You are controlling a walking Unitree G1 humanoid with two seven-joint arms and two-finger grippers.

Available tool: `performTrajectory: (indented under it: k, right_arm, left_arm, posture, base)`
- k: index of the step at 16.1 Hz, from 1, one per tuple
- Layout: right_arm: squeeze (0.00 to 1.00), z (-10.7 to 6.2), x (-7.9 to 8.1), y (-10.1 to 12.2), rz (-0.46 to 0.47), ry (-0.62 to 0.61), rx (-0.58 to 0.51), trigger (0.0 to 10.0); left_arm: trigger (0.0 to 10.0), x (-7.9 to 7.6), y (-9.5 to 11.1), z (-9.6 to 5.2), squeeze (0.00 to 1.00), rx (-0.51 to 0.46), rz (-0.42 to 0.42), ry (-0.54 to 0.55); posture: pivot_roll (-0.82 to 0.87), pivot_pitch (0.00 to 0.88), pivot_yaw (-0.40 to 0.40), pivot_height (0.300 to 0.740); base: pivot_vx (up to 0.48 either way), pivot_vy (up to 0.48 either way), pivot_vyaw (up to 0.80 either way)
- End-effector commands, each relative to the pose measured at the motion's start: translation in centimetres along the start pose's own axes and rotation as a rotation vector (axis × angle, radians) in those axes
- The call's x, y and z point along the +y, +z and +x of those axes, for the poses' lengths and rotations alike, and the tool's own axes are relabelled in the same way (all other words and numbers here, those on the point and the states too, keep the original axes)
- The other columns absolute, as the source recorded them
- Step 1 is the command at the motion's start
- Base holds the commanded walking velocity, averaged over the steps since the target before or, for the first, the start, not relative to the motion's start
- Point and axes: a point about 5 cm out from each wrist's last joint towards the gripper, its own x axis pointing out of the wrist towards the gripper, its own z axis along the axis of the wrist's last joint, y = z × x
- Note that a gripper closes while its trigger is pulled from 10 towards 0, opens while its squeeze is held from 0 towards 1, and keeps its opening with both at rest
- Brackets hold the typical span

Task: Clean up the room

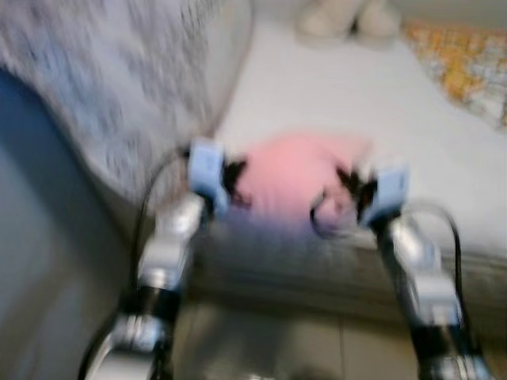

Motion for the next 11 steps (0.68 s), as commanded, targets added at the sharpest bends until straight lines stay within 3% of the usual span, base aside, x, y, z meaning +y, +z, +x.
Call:
performTrajectory:
  k: [1,5,7,11]
  right_arm:
    - [0.0,-0.1,-1.3,0.6,-0.027,-0.049,-0.032,0.0]
    - [0.0,0.7,-2.3,2.3,-0.06,-0.065,-0.077,0.0]
    - [0.0,1.4,-3.2,3.6,-0.079,-0.071,-0.099,0.0]
    - [0.0,4.1,-4.7,7.9,-0.149,-0.068,-0.184,0.0]
  left_arm:
    - [0.0,-0.9,1.3,0.6,0.0,-0.051,0.027,-0.028]
    - [0.0,-1.1,2.0,0.7,0.0,-0.075,0.044,-0.024]
    - [0.0,-1.5,3.2,1.2,0.0,-0.1,0.044,-0.039]
    - [0.0,-1.9,6.2,3.3,0.0,-0.151,0.1,-0.11]
  posture:
    - [-0.05,0.0,0.025,0.715]
    - [-0.05,0.0,0.023,0.715]
    - [-0.03,0.0,0.019,0.715]
    - [-0.01,0.0,0.008,0.715]
  base:
    - [0.48,0.0,0.58]
    - [0.472,0.0,0.54]
    - [0.441,0.0,0.0]
    - [0.0,0.0,0.0]
